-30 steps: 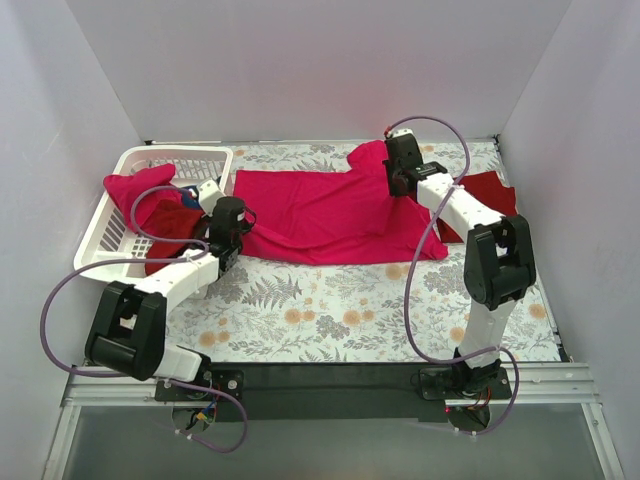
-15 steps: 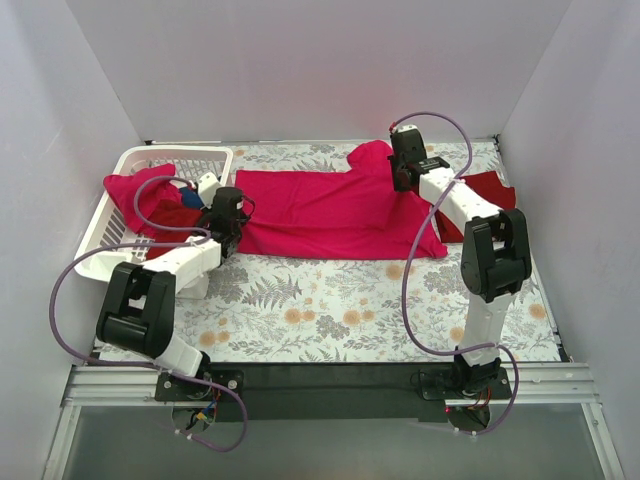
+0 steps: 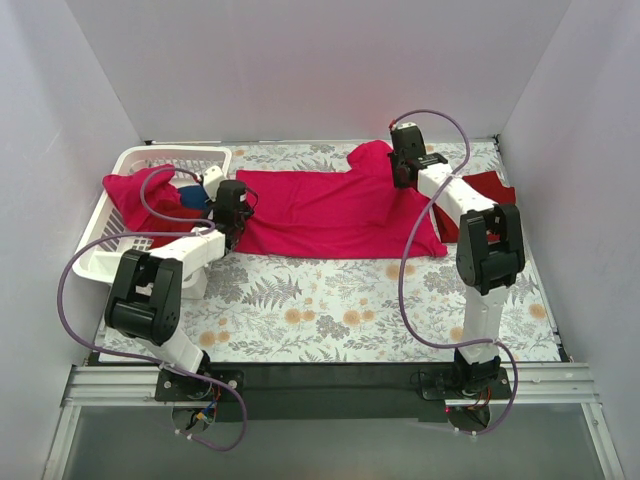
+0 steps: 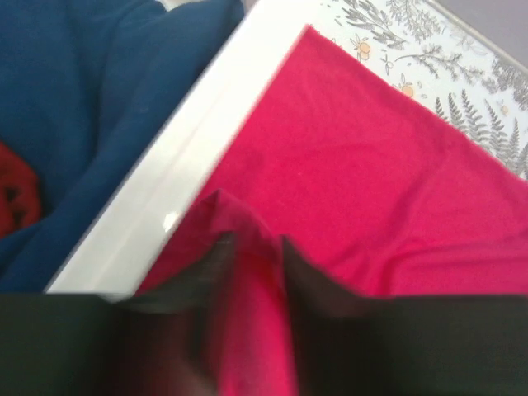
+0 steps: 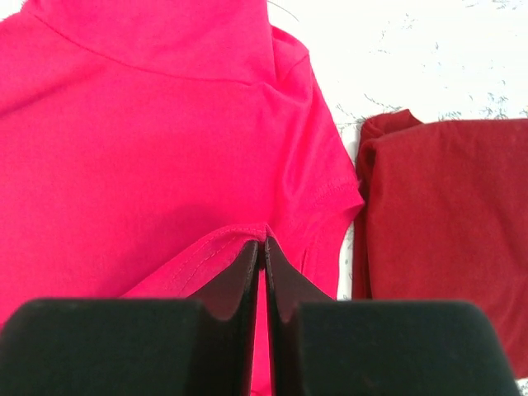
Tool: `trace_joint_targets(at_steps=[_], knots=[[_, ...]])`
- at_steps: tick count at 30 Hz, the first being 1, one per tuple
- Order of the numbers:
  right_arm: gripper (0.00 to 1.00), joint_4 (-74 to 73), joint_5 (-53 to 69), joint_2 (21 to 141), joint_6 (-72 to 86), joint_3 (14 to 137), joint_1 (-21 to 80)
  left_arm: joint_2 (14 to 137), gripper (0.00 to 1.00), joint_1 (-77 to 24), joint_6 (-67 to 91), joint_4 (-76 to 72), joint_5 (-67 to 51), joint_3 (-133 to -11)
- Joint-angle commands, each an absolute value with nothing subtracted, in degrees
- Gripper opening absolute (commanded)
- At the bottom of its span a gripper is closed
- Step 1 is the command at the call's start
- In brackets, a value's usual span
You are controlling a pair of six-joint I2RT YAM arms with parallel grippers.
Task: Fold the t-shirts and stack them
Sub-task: Fold the tshirt
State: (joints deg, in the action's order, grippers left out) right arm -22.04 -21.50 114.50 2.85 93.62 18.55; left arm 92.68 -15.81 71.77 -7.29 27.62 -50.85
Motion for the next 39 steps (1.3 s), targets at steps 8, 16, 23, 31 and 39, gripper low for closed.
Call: trace_joint_targets(at_steps=[8, 16, 23, 31, 39], knots=[[0.48, -19.69, -17.41, 110.58, 1.06, 98.36, 18.11, 89.56, 0.81, -15.38, 68.56, -9.05, 25.93, -56.69], [0.47, -13.45, 7.52, 103.27, 4.83, 77.81, 18.19, 94.91, 0.81, -26.17, 65.48, -14.49, 20.14, -57.13], [0.42, -10.46, 12.13, 105.12, 5.80, 70.85, 18.20, 101.77, 0.81, -36.03, 64.86, -20.65, 13.45, -56.25], [0.41, -9.76, 8.88, 107.75, 5.63, 71.80, 18.28, 104.76, 0.81, -39.11, 65.39, -23.64, 12.30, -54.76], [0.40, -9.84, 7.82, 110.13, 6.06, 73.04, 18.11, 103.80, 0.81, -39.29, 65.65, -23.55, 13.53, -51.77]])
